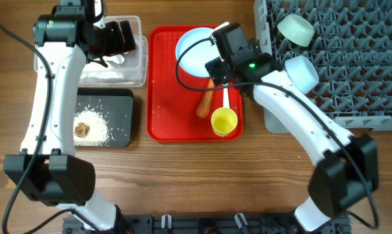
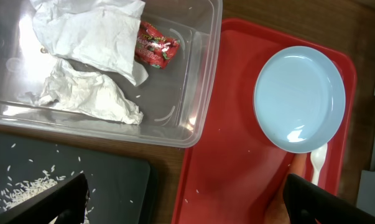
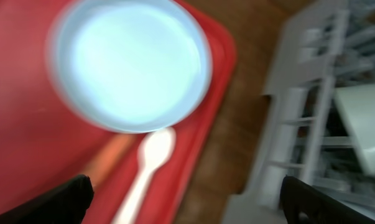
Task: Sort waste into correct bins and load items into the dishwasher rack
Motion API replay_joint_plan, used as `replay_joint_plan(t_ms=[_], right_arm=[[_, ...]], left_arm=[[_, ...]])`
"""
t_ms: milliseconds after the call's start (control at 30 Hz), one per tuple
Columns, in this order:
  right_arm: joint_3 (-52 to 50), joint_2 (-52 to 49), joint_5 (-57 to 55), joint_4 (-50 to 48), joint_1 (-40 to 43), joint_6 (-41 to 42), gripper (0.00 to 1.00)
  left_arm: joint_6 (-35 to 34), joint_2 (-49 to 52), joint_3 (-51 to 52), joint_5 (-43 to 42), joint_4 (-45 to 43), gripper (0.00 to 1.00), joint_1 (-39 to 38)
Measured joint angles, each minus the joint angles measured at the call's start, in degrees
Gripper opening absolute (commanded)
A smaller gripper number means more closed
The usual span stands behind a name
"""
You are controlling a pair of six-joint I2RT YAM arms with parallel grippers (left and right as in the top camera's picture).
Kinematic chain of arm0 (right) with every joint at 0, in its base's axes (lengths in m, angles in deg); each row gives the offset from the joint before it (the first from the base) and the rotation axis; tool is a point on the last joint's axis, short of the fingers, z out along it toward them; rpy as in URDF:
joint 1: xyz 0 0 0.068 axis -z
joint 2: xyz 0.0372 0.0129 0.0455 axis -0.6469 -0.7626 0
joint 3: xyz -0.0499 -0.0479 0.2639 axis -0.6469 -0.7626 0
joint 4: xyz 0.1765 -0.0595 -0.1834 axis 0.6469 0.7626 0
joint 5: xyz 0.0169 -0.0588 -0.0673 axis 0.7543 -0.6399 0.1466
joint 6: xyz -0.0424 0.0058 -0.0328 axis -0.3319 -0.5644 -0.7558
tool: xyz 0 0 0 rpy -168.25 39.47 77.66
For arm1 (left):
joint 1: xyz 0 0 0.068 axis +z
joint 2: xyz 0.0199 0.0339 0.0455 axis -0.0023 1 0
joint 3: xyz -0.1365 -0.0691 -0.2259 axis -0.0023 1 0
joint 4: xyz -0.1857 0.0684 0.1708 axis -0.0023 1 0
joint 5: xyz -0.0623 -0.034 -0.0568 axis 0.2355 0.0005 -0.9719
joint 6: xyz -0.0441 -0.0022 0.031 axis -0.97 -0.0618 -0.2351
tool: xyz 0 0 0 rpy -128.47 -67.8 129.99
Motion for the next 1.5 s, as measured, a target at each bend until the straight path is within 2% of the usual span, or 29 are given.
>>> replay_joint_plan(t_ms=[133, 233, 367, 500, 567, 667, 767, 900, 1000, 1233, 1367, 1433, 1500], right_arm=[[0.0, 6.58, 11.43, 2.03, 0.02, 3.39, 1.0], [0.0, 5.92, 18.01, -0.68, 0.0, 8.63, 1.0], [0.0, 3.65, 20.02, -1.42, 0.0, 17.09, 1.0], [0.0, 3.67, 20.83, 0.46, 1.46, 21.35, 1.0], [0.0, 4.09, 21.09, 1.57, 4.04, 22.16, 1.0], [0.0, 9.18, 20.85, 2.47, 13.35, 21.7, 1.0], [0.0, 16.33, 16.48, 5.75, 21.92, 20.37, 1.0], [0.0, 17.94, 12.63, 9.31, 27.17, 19.67, 1.0], [0.0, 17.94, 11.98, 9.81, 27.19, 19.26, 1.0], [0.0, 17.94, 11.54, 10.4, 27.19, 18.56, 1.0], [0.0, 17.94, 11.52, 12.04, 27.19, 18.18, 1.0], [0.0, 17.94, 11.52, 12.72, 27.19, 18.18, 1.0], [0.0, 17.94, 11.52, 12.76, 27.19, 18.18, 1.0]], left_arm=[[0.0, 0.0, 0.0, -0.02, 0.0, 1.0, 0.0], [0.0, -0.02, 0.0, -0.02, 0.02, 1.0, 0.0], [0.0, -0.02, 0.0, -0.02, 0.02, 1.0, 0.0], [0.0, 0.0, 0.0, -0.04, -0.11, 1.0, -0.02], [0.0, 0.0, 0.0, -0.15, -0.46, 1.0, 0.0], [-0.5, 0.0, 0.0, -1.38, -0.02, 1.0, 0.0], [-2.16, 0.04, 0.0, -7.76, -2.19, 1.0, -0.44], [-2.38, 3.02, 0.0, -11.1, -3.85, 1.0, -6.75], [-2.45, 11.56, 0.0, -10.99, -3.48, 0.91, -14.03], [-4.76, 23.26, 0.07, -6.73, -3.23, 0.86, -27.58], [-8.35, 27.21, 0.07, -0.94, -2.62, 0.8, -31.12], [-10.12, 28.33, 0.07, 0.72, -2.58, 0.68, -31.15], [-10.93, 29.35, 0.07, 1.92, -2.47, 0.48, -31.1]])
